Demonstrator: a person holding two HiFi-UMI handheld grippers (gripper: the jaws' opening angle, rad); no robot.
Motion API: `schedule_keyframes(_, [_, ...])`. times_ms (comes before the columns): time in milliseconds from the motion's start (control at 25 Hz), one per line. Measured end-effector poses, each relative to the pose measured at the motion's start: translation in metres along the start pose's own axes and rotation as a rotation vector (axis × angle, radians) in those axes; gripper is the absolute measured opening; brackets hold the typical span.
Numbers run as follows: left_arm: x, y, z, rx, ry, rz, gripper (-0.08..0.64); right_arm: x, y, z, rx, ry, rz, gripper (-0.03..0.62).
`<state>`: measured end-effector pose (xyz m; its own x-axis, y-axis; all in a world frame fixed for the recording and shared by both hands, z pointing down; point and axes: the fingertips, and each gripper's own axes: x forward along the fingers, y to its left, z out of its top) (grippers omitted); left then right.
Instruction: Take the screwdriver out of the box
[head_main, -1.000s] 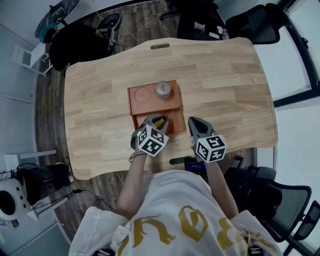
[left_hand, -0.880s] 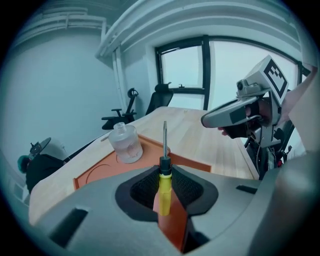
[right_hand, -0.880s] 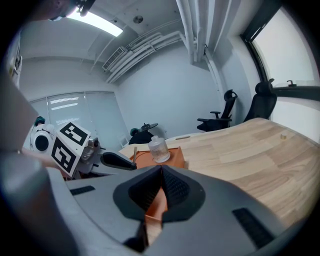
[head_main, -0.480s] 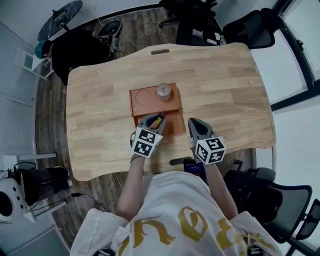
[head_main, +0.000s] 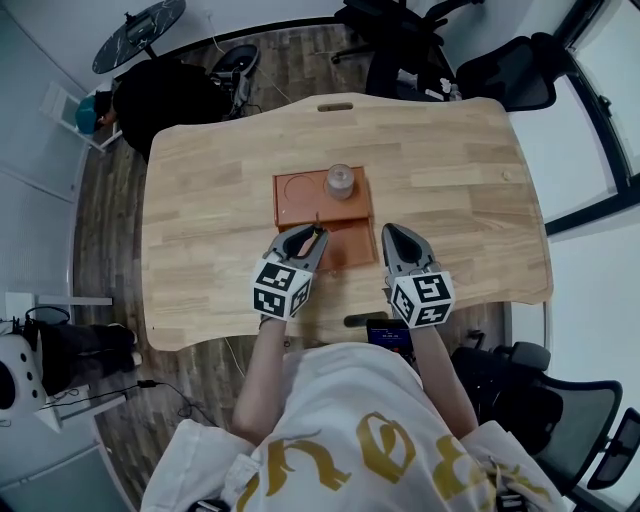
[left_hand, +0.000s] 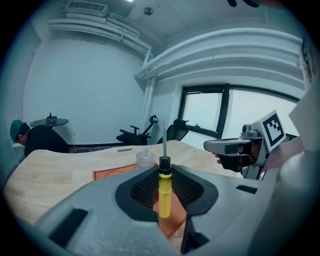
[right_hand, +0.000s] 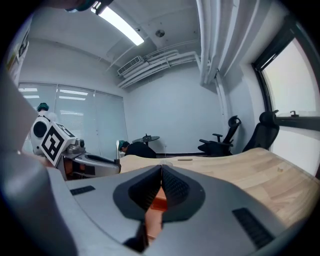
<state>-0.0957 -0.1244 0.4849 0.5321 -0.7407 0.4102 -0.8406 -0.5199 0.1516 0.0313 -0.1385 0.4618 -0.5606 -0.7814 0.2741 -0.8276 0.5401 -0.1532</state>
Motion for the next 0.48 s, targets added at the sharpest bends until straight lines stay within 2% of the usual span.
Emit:
schedule_keyframes(240, [-0.029,0.0,0.025,0.006,-0.09,0.035,0.078,-0.014,0.015,0.027,-0.029,-0.063,0.013,0.011])
schedule_keyframes(480, [-0.046,-0.013,0.049,0.016,-0.154,0.023,0.078,-0.03,0.015,0.025,-0.01,-0.076,0.005,0.011])
